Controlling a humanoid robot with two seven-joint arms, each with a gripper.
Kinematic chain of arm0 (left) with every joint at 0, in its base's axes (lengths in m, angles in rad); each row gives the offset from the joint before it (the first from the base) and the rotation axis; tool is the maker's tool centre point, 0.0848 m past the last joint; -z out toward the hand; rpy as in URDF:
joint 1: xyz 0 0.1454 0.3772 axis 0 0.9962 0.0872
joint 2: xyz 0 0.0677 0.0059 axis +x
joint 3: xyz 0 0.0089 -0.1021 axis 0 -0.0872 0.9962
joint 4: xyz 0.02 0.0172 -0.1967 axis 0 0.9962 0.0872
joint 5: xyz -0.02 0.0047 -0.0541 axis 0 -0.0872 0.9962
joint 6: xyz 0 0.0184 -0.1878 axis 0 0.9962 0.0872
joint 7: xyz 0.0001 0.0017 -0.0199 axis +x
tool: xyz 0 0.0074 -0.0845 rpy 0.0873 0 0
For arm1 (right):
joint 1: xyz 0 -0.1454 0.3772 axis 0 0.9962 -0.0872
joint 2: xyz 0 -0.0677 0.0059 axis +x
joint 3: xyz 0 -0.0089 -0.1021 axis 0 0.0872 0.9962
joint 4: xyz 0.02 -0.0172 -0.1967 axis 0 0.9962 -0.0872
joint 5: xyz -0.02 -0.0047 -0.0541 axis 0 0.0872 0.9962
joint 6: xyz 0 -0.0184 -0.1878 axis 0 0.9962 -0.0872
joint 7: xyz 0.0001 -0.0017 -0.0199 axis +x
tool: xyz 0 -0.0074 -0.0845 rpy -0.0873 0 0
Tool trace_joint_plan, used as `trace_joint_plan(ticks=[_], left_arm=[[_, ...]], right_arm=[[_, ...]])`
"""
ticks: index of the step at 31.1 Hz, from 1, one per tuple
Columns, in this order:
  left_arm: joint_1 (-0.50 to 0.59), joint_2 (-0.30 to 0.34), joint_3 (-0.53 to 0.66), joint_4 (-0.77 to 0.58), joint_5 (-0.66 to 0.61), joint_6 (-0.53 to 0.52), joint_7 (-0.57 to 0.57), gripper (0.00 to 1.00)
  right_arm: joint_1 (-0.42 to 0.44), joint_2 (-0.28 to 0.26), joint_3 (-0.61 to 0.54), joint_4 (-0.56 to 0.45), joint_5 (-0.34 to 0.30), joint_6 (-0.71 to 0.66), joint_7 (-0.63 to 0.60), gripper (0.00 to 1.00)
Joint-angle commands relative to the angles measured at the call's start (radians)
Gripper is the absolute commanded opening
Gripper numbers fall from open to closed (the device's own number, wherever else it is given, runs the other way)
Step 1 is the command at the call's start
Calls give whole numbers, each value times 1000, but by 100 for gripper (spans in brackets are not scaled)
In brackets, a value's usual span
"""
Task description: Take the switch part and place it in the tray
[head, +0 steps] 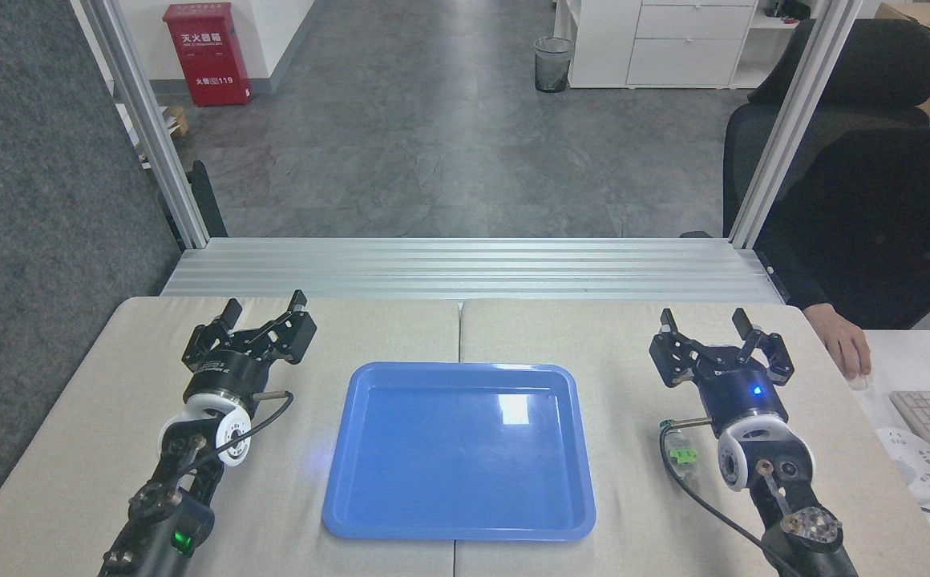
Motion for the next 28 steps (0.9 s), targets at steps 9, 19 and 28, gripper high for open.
trace_joint_plan(ticks=[9, 19, 28], left_arm=[[0, 0, 0, 0, 0, 0, 0, 100], [0, 0, 0, 0, 0, 0, 0, 100], [0, 0, 0, 0, 0, 0, 0, 100]], right_arm=[[0, -2, 0, -1, 1, 0, 0, 99], [0, -2, 0, -7, 1, 0, 0, 99], [2, 1, 0, -8, -1, 0, 0, 99]])
